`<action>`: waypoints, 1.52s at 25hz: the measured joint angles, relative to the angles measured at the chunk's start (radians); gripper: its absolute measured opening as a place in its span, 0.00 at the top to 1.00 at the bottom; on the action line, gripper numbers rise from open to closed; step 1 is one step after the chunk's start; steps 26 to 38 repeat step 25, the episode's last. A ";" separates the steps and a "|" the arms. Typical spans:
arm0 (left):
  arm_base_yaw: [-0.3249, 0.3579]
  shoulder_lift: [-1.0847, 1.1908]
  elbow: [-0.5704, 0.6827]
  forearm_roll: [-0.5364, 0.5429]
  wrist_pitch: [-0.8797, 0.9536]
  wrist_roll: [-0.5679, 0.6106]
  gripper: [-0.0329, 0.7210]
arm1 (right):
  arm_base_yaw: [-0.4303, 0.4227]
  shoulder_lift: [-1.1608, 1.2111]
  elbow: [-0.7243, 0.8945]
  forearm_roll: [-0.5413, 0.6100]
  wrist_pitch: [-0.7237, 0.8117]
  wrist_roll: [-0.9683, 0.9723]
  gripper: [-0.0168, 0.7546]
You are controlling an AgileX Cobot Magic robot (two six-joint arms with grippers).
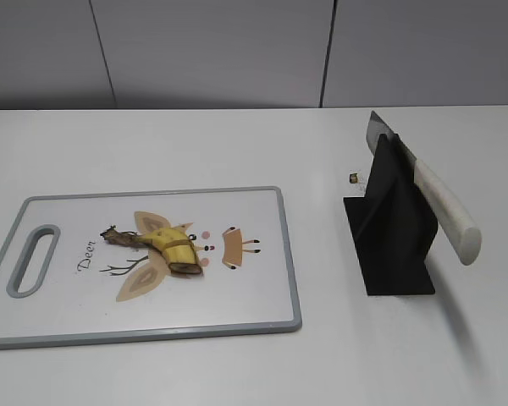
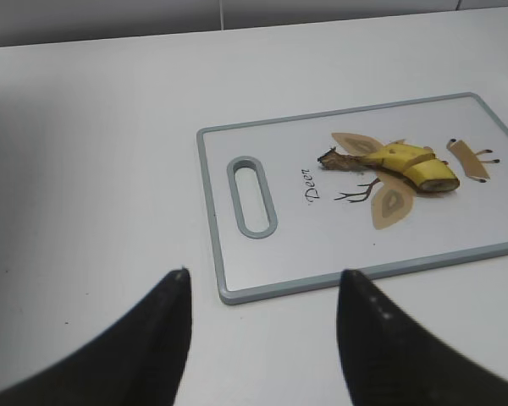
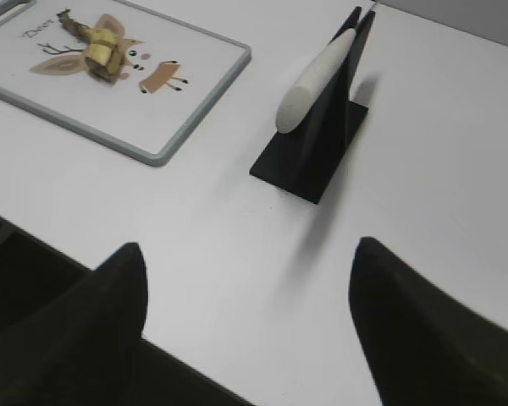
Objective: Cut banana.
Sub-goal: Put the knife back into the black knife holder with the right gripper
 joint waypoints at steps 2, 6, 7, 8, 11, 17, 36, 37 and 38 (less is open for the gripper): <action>0.000 0.000 0.000 0.005 0.000 0.000 0.26 | -0.058 0.000 0.000 0.000 -0.001 0.000 0.25; 0.000 0.000 0.000 0.007 0.000 0.000 0.26 | -0.139 0.000 0.000 0.000 -0.001 0.000 0.25; 0.000 0.000 0.000 0.007 0.000 0.000 0.26 | -0.145 0.000 0.000 0.000 -0.001 0.000 0.25; 0.000 0.000 0.000 0.007 0.000 0.000 0.26 | -0.148 0.000 0.000 0.000 -0.001 0.000 0.25; 0.000 0.000 0.000 0.008 0.000 0.000 0.26 | -0.150 0.000 0.000 0.000 -0.001 0.000 0.25; 0.000 0.000 0.000 0.008 0.000 0.000 0.26 | -0.150 0.000 0.000 0.000 -0.001 0.000 0.25; 0.000 0.000 0.000 0.009 0.000 0.000 0.26 | -0.150 0.000 0.000 0.000 -0.001 0.000 0.25; 0.000 0.000 0.000 0.009 0.000 0.000 0.26 | -0.150 0.000 0.000 0.000 -0.001 0.000 0.25; 0.000 0.000 0.000 0.009 0.000 0.000 0.26 | -0.150 0.000 0.000 0.000 -0.001 0.000 0.25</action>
